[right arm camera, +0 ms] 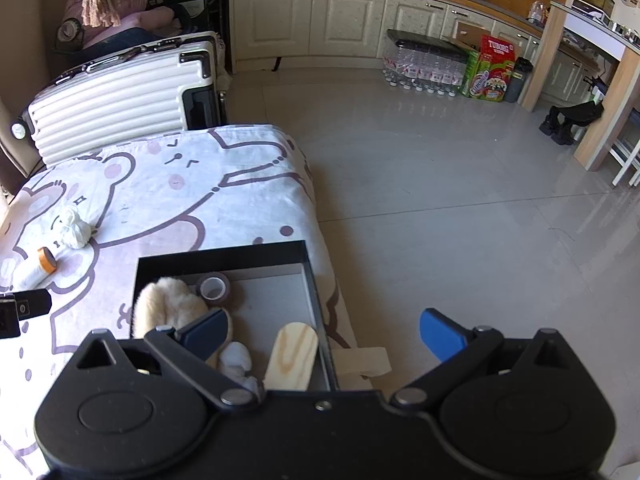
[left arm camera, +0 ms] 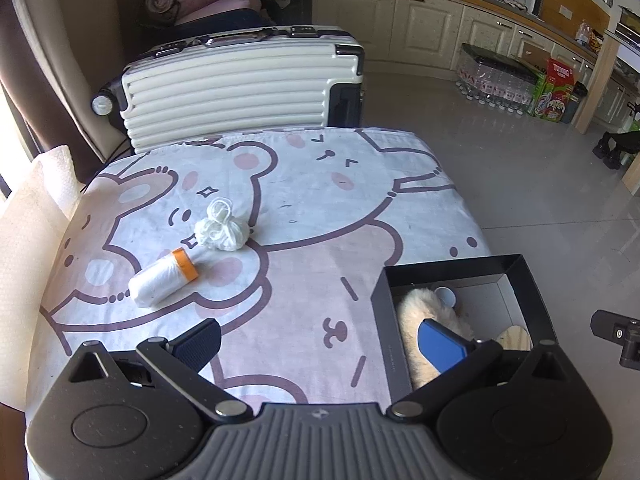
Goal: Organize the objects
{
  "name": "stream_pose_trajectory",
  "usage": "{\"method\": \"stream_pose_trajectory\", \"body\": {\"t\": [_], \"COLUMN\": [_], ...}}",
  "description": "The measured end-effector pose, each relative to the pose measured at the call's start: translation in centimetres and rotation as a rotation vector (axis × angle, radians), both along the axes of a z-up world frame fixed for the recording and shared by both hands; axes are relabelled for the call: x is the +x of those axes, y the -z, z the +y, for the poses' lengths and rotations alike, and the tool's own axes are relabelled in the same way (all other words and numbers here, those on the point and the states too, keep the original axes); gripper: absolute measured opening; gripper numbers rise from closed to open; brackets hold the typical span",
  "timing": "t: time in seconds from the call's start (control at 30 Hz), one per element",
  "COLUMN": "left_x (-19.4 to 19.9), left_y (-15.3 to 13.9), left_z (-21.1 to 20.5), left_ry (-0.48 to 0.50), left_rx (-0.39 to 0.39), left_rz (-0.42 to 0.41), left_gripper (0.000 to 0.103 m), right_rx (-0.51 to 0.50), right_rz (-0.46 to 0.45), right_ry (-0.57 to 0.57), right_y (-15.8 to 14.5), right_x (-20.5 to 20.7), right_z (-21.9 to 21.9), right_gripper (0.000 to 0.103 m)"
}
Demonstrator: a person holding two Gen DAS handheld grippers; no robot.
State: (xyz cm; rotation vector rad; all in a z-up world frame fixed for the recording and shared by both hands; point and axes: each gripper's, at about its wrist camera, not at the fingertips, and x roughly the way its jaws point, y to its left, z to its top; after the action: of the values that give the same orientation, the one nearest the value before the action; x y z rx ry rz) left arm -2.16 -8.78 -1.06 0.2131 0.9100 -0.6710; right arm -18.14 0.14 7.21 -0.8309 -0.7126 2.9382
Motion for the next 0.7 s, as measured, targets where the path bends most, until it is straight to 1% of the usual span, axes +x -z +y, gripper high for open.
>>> {"method": "stream_pose_trajectory", "body": {"t": [0.37, 0.7], "left_x": [2.3, 4.6], "left_y": [0.1, 0.3], "left_z": [3.9, 8.4], "left_ry": [-0.079, -0.164], "left_rx": [0.011, 0.026], "left_rz": [-0.007, -0.009], "left_gripper": [0.103, 0.103], "right_rx": [-0.003, 0.008], "right_rz": [-0.009, -0.025], "right_ry": [-0.06, -0.135], "right_y": [1.2, 2.8], "right_x": [0.0, 0.3], "right_z": [-3.9, -8.6], "right_gripper": [0.103, 0.103]}}
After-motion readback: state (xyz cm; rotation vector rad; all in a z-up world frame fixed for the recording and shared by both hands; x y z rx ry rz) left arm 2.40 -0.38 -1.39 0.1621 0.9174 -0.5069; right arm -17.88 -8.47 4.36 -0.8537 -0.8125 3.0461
